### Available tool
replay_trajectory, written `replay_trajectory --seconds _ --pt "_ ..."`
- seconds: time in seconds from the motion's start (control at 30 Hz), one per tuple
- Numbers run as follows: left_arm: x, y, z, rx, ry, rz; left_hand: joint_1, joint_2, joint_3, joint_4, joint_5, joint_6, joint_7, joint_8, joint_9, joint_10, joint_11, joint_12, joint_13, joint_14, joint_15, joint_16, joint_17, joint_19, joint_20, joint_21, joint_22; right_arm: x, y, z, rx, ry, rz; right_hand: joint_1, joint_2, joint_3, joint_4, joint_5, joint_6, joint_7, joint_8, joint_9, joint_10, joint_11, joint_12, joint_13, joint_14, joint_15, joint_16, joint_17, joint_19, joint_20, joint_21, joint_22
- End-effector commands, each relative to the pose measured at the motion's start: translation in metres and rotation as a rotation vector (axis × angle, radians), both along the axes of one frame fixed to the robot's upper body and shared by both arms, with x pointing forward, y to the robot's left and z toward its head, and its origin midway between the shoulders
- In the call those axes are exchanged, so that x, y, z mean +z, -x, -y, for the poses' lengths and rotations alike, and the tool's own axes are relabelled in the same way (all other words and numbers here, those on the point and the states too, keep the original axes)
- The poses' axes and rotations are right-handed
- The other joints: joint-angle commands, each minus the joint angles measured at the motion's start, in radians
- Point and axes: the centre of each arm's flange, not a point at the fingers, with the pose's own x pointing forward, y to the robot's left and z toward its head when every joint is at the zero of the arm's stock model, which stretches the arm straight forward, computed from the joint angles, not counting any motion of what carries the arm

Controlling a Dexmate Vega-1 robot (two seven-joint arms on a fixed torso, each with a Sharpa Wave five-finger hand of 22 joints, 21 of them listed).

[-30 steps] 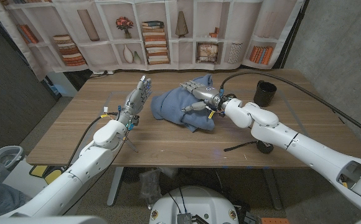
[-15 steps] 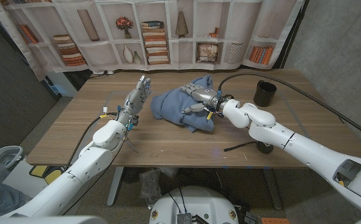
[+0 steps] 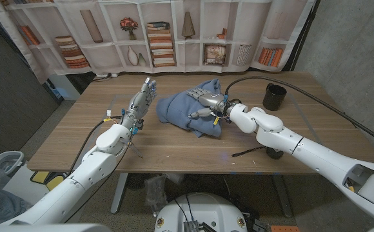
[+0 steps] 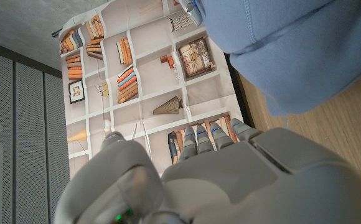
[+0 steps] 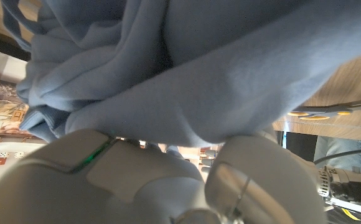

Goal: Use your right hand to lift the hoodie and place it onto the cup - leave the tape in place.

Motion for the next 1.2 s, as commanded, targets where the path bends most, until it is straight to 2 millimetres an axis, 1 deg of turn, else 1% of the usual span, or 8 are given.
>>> replay_trajectory --seconds 0.03,0.5,0.57,0.67,0.77,0.93,1.07,1.2 --pt "0.004 0.000 0.001 0.004 -0.007 -0.006 0.008 0.003 -0.007 -0.003 0.007 0.008 -0.003 -0.002 0.006 0.004 -0.004 0.000 0.005 0.002 0.002 0.003 0.004 -0.002 0.014 -0.001 0.006 -0.007 -0.010 -0.001 -0.020 0.017 -0.021 0.009 0.001 -0.004 0.000 0.006 0.008 0.000 0.009 0.001 -0.007 -0.002 0.010 0.003 0.012 0.001 0.006 0.004 0.011 0.002 0.008 0.002" --pt "0.003 -0.003 0.004 0.000 0.005 -0.005 0.011 0.007 -0.009 -0.003 0.007 0.007 -0.005 -0.003 0.006 0.005 -0.008 0.000 0.005 0.006 0.003 0.005 0.004 -0.006 0.031 -0.001 0.006 -0.011 -0.016 -0.001 -0.042 0.033 -0.039 0.011 0.001 -0.012 0.002 0.013 0.010 0.002 0.010 0.001 0.002 0.007 0.014 0.002 0.033 0.009 0.011 0.004 0.048 0.001 0.020 0.004" --pt "0.003 -0.003 0.004 -0.001 0.007 -0.005 0.012 0.008 -0.010 -0.003 0.007 0.006 -0.006 -0.003 0.006 0.005 -0.009 0.000 0.005 0.007 0.005 0.005 0.004 -0.009 0.034 -0.002 0.006 -0.012 -0.016 -0.001 -0.048 0.037 -0.033 0.012 0.001 -0.014 0.003 0.015 0.009 0.002 0.010 0.001 0.001 0.006 0.014 0.002 0.040 0.008 0.012 0.004 0.063 0.000 0.025 0.005" --pt "0.003 -0.003 0.005 -0.003 0.008 -0.002 0.012 0.008 -0.010 -0.003 0.007 0.007 -0.006 -0.003 0.006 0.005 -0.008 0.000 0.005 0.007 0.007 0.004 0.004 -0.010 0.035 -0.002 0.006 -0.012 -0.015 0.000 -0.053 0.043 -0.028 0.014 0.004 -0.020 0.005 0.021 0.010 0.001 0.011 0.001 0.006 0.004 0.015 0.002 0.068 0.003 0.018 0.004 0.116 0.000 0.043 0.008" --pt "0.004 -0.003 0.006 -0.004 0.009 0.000 0.013 0.009 -0.011 -0.003 0.007 0.007 -0.006 -0.003 0.006 0.005 -0.009 0.000 0.005 0.007 0.007 0.005 0.004 -0.013 0.037 -0.003 0.007 -0.012 -0.014 0.000 -0.055 0.047 -0.021 0.027 0.008 -0.030 0.004 0.032 0.027 -0.007 0.018 0.002 0.026 -0.001 0.022 0.003 0.119 -0.010 0.025 0.005 0.225 0.000 0.075 0.010" --pt "0.003 -0.003 0.008 -0.005 0.009 0.000 0.013 0.010 -0.012 -0.003 0.007 0.007 -0.008 -0.003 0.006 0.005 -0.013 0.000 0.005 0.007 0.007 0.005 0.004 -0.014 0.039 -0.003 0.007 -0.014 -0.014 0.001 -0.065 0.060 -0.012 0.051 0.011 -0.038 0.000 0.043 0.058 -0.023 0.026 0.004 0.068 -0.009 0.035 0.005 0.191 -0.032 0.035 0.006 0.327 0.000 0.099 0.008" --pt "0.003 -0.002 0.008 -0.005 0.011 0.000 0.014 0.010 -0.012 -0.003 0.007 0.008 -0.009 -0.003 0.006 0.005 -0.013 0.000 0.005 0.009 0.006 0.005 0.004 -0.015 0.041 -0.003 0.007 -0.017 -0.015 0.001 -0.074 0.082 -0.002 0.066 0.014 -0.039 -0.003 0.047 0.071 -0.031 0.029 0.004 0.086 -0.014 0.041 0.006 0.213 -0.042 0.036 0.007 0.366 0.000 0.107 0.007" --pt "0.002 -0.001 0.009 -0.004 0.012 0.000 0.014 0.011 -0.013 -0.003 0.007 0.009 -0.009 -0.003 0.006 0.007 -0.014 0.000 0.005 0.009 0.006 0.005 0.004 -0.016 0.042 -0.003 0.007 -0.021 -0.014 -0.003 -0.104 0.137 0.050 0.070 0.014 -0.039 -0.004 0.048 0.073 -0.032 0.029 0.004 0.086 -0.016 0.041 0.006 0.217 -0.043 0.036 0.007 0.373 0.000 0.108 0.007"
